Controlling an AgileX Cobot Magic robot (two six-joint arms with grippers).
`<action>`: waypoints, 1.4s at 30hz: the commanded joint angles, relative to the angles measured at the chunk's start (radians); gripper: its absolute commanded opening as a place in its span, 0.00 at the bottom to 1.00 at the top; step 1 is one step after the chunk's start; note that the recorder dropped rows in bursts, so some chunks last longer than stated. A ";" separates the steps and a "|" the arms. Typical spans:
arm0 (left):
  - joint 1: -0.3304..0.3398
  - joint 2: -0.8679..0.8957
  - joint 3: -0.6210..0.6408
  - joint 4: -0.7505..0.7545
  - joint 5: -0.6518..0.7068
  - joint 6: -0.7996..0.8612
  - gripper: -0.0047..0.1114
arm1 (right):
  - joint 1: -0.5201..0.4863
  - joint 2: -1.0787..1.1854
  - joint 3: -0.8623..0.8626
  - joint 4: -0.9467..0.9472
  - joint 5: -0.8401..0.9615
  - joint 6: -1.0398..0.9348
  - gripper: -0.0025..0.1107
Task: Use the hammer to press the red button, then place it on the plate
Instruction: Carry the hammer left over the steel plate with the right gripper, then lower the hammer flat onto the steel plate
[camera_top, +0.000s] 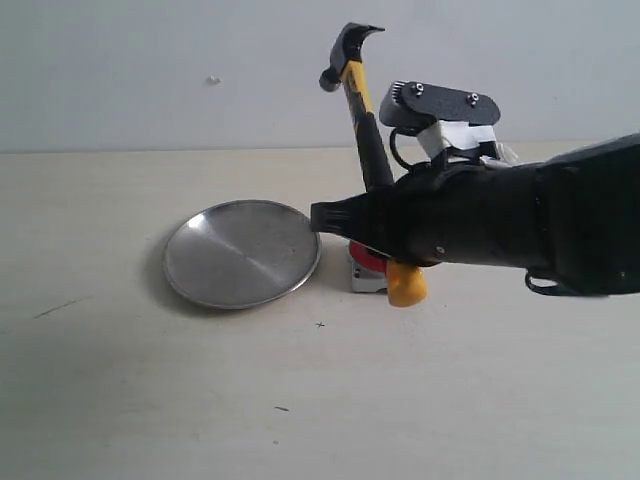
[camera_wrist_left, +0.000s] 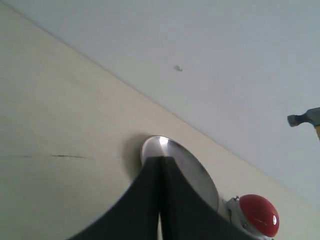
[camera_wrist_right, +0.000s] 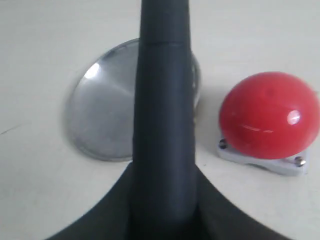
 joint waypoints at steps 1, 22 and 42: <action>0.000 0.003 0.004 0.000 -0.004 0.004 0.04 | 0.148 -0.023 -0.046 -0.374 -0.370 0.331 0.02; 0.000 0.003 0.004 0.000 -0.004 0.004 0.04 | 0.173 0.406 -0.212 -1.544 -0.358 2.043 0.02; 0.000 0.003 0.004 0.000 -0.004 0.004 0.04 | 0.058 0.697 -0.464 -2.056 -0.313 2.577 0.02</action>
